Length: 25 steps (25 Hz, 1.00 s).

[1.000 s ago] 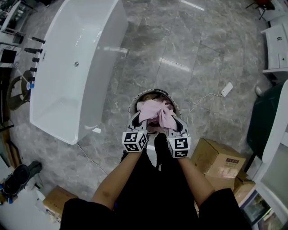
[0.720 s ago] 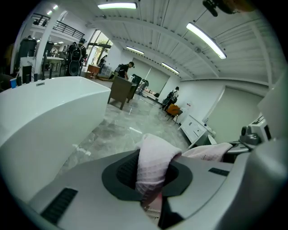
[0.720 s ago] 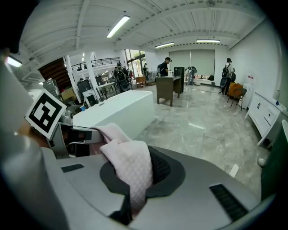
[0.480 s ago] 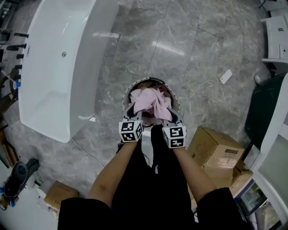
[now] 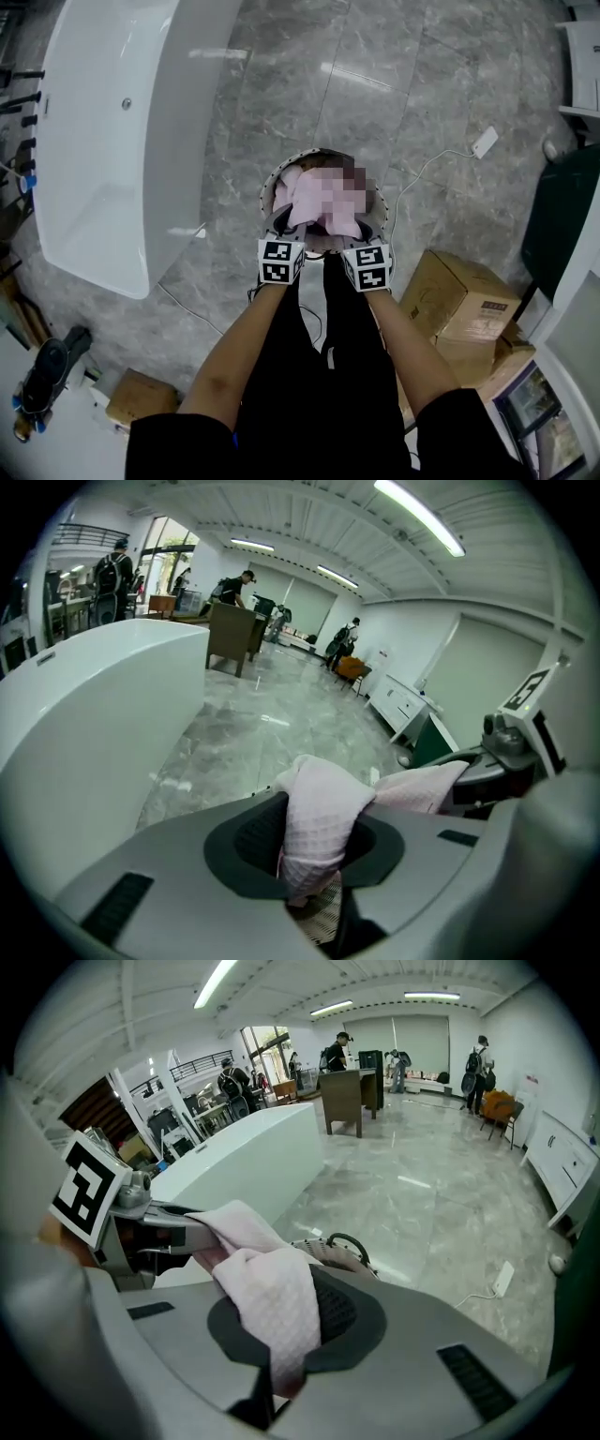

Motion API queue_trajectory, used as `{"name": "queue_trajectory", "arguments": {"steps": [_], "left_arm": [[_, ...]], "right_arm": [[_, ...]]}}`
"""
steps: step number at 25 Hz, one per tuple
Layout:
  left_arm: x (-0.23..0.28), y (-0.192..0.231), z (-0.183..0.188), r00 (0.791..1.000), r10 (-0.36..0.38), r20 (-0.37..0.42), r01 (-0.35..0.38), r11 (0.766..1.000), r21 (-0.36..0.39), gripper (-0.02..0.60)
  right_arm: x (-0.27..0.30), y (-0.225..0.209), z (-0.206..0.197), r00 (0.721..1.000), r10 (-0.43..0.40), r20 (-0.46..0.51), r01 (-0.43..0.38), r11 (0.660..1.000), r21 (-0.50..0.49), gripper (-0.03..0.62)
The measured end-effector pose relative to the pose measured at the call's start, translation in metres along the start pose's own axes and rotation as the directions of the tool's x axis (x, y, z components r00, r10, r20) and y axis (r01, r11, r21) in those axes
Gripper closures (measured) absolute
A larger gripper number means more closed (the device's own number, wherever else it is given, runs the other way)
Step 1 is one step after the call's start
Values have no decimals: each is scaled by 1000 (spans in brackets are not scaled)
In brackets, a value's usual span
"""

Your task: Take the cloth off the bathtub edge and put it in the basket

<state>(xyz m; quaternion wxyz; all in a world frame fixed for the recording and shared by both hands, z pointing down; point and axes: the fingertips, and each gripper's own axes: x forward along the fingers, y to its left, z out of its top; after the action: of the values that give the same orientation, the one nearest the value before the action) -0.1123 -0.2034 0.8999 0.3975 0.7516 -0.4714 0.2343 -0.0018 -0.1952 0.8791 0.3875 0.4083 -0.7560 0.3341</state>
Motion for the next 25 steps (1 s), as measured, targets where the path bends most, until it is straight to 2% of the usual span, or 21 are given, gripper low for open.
{"name": "queue_trajectory", "arguments": {"steps": [2,7,11,13,17,21,22,24,25], "left_arm": [[10,4,-5,1000,-9,-24,9,1000,28,489],[37,24,-27,997,-8,-83,10,999,31,472],[67,33,-53,987,-13,-163,38,988,147,442],[82,35,-62,979,-27,-200,61,984,168,428],[103,37,-79,963,-54,-262,94,985,142,402],[107,45,-95,953,-65,-297,62,998,-21,364],[108,44,-98,951,-73,-301,70,997,-23,360],[112,40,-106,940,-104,-324,117,993,19,336],[113,38,-112,931,-123,-344,150,987,52,325]], "right_arm": [[11,-5,-5,1000,-9,-13,9,1000,8,557],[46,-13,-25,997,-17,-75,20,999,35,556],[71,-15,-41,992,-17,-121,16,1000,-12,556],[86,-18,-47,990,-15,-137,14,1000,-14,556],[110,-25,-71,982,-16,-187,9,999,-36,556],[121,-30,-93,971,-15,-239,10,1000,-23,556],[123,-32,-96,969,-12,-246,8,1000,-14,556],[131,-34,-101,966,1,-258,-3,1000,-10,545],[134,-33,-103,964,12,-267,-14,1000,-6,511]]}}
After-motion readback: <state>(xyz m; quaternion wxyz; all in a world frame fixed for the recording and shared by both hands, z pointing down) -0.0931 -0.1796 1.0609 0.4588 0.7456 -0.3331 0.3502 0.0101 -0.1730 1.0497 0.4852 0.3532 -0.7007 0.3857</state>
